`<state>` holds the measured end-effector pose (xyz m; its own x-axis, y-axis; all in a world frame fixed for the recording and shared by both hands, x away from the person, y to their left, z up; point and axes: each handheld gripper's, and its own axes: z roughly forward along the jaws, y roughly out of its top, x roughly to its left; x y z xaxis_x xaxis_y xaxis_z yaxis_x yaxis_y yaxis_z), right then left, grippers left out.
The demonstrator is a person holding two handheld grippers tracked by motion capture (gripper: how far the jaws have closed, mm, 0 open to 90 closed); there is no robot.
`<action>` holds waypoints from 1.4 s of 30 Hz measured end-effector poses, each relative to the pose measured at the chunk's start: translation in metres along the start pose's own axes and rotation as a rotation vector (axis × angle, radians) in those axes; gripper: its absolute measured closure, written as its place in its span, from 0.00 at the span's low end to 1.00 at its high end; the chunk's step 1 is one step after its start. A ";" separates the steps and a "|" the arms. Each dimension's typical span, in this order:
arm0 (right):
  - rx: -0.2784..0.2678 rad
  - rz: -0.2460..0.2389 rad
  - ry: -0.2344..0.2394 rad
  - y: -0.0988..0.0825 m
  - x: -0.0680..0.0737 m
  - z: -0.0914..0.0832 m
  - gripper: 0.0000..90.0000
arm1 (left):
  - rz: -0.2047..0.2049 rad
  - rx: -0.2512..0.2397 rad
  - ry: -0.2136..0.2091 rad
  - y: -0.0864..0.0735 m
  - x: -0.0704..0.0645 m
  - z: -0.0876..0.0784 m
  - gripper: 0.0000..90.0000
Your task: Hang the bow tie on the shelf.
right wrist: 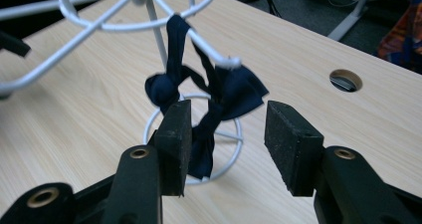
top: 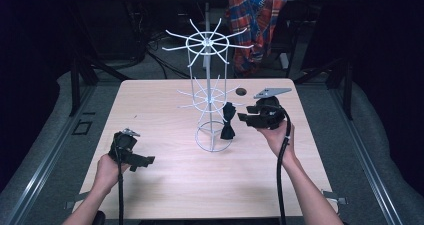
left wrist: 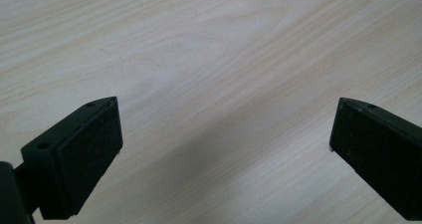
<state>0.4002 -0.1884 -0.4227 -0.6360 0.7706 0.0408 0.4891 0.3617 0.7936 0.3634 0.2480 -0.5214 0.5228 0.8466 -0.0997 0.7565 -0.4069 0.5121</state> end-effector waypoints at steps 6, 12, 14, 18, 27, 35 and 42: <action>0.088 -0.074 -0.017 -0.003 0.006 -0.006 0.53 | 0.005 -0.007 0.001 0.000 0.003 -0.002 0.00; 0.131 -0.075 -0.023 -0.006 0.006 -0.011 0.45 | 0.002 -0.008 0.000 0.000 0.005 -0.004 0.00; 0.149 -0.079 -0.028 -0.009 0.005 -0.012 0.42 | 0.003 -0.007 -0.001 0.000 0.004 -0.003 0.00; 0.177 -0.086 -0.033 -0.015 0.002 -0.016 0.36 | 0.012 -0.010 -0.002 0.000 0.004 -0.003 0.00; 0.229 -0.089 -0.050 -0.035 -0.005 -0.027 0.25 | 0.021 -0.017 -0.002 0.001 0.005 -0.004 0.00; 0.286 -0.044 -0.064 -0.067 -0.023 -0.030 0.18 | 0.022 -0.016 0.003 0.001 0.006 -0.004 0.00; 0.354 0.019 -0.068 -0.095 -0.039 -0.035 0.15 | 0.021 -0.007 0.009 0.002 0.006 -0.002 0.00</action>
<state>0.3575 -0.2712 -0.4782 -0.5893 0.8079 0.0032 0.6843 0.4970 0.5335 0.3676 0.2531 -0.5193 0.5349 0.8410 -0.0812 0.7428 -0.4222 0.5196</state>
